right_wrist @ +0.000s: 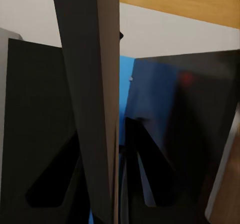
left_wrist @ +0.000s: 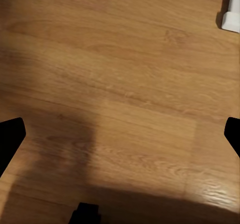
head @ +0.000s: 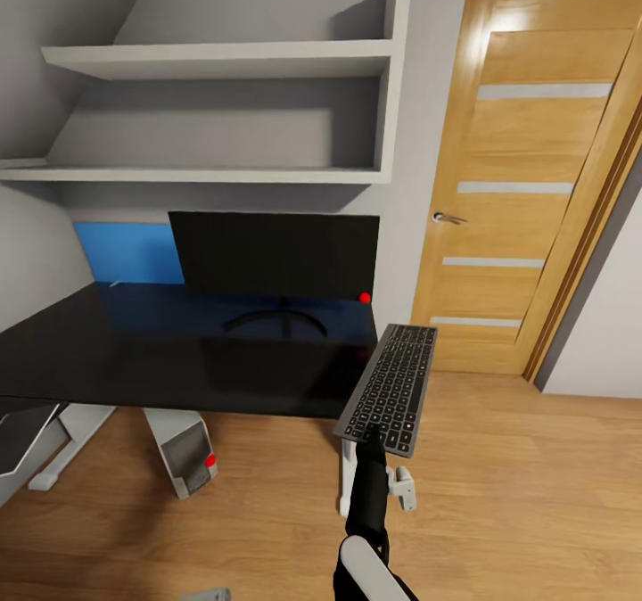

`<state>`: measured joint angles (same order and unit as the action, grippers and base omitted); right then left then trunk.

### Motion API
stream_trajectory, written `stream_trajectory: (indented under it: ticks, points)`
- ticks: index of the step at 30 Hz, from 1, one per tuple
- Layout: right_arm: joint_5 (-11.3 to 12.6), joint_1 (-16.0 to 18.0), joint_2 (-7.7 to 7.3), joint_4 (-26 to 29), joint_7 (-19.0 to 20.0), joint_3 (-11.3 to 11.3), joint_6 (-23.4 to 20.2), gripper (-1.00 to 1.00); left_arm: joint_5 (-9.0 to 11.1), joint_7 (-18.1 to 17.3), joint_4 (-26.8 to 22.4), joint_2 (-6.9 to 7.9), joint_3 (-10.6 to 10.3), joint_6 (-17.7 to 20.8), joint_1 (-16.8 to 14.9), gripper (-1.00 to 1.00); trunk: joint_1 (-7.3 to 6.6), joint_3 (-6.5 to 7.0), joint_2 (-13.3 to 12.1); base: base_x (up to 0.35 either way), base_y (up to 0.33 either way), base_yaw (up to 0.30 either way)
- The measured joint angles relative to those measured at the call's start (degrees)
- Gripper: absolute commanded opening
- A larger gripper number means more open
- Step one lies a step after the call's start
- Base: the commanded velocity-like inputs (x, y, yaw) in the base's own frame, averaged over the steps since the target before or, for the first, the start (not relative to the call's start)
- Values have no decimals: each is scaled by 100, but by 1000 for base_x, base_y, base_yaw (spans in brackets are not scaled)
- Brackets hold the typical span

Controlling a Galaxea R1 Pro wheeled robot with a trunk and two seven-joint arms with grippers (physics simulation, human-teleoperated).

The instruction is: In the bedroom, organize the workspace by keeping the computer under the desk, ensuring the monitor is on the desk, placing the keyboard on the desk next to the monitor, placing the mouse on the desk next to the keyboard, moving the folder from the swivel chair onto the desk next to the mouse, stacking the notebook on top of the folder with the pen on top of the notebook, and positioning the swivel chair next to the desk.

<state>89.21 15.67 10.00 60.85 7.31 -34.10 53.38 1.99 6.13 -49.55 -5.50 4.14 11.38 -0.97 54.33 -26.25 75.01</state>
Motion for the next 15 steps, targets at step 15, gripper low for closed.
stream_trajectory:
  ticks: [15]
  points:
    - [1050, 0, 0, 325, 7, -36, 0, -100, 0, 0, 0, 0, 0, 0, 1, 100, 198, -162, 363, 0, 0, 0]
